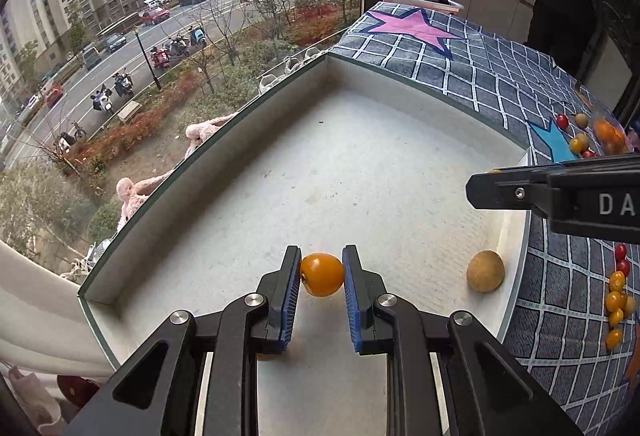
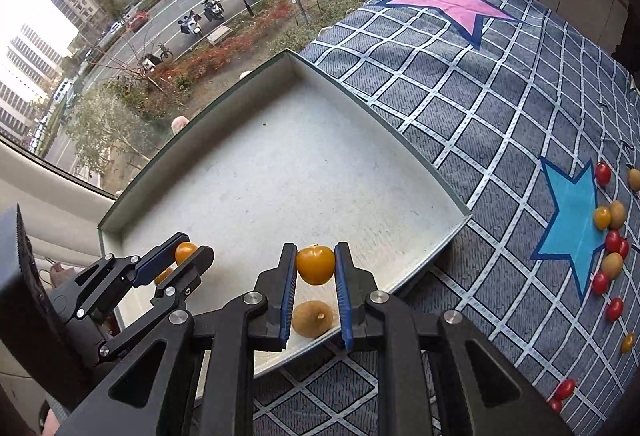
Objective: Organize fruits
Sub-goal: 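Carry both yellow tomatoes into the white tray and open both tools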
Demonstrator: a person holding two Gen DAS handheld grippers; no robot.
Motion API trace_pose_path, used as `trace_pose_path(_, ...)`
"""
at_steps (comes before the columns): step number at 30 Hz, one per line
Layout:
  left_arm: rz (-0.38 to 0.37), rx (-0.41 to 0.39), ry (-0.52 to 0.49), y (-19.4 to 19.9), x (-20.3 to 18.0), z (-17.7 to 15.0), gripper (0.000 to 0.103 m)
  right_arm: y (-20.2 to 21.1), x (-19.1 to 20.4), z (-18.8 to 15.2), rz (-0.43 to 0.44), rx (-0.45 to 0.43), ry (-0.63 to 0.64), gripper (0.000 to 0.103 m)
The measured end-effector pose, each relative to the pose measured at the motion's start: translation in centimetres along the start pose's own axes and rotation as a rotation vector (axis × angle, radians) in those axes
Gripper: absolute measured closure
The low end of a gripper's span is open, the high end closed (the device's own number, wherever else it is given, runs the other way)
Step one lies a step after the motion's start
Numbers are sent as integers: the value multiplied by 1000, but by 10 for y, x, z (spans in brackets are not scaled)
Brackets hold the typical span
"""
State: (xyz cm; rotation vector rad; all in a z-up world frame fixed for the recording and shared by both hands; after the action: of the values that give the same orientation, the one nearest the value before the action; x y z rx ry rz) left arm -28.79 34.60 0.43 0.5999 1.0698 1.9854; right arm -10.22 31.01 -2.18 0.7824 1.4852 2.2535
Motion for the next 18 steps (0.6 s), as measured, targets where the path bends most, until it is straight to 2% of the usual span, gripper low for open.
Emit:
trace_pose_path(5,17,19,-10,-5,-2,-2,81,-25,-10,3,-22,40,-16,83)
trace_pose_path(9,32,25,5,-4,1,-4,80,-26,-5,2,-63,42,44,82)
trace_pose_path(10,44,28,0,-4,0,-4,76,-25,-3,-1,-75,45,60,82)
trace_pose_path(13,92,30,-23,-2,-4,-7,47,-22,-1,-7,-84,50,80,82)
trace_pose_path(18,75,33,-22,4,-11,-16,47,-17,-7,-21,-64,65,79,82)
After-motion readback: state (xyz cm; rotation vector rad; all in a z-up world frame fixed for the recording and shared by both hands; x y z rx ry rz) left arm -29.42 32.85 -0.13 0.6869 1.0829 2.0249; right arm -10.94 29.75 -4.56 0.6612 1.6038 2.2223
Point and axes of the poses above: each gripper's, at about its wrist camera, not at the fingertips, and y roughly against the way its jaws point, x to its left, z to its top, the point moved 2 cm from there along -y, roughly the way its jaws point, and after that the axes turned 2 degrees about -y, right-handed, at the moved point
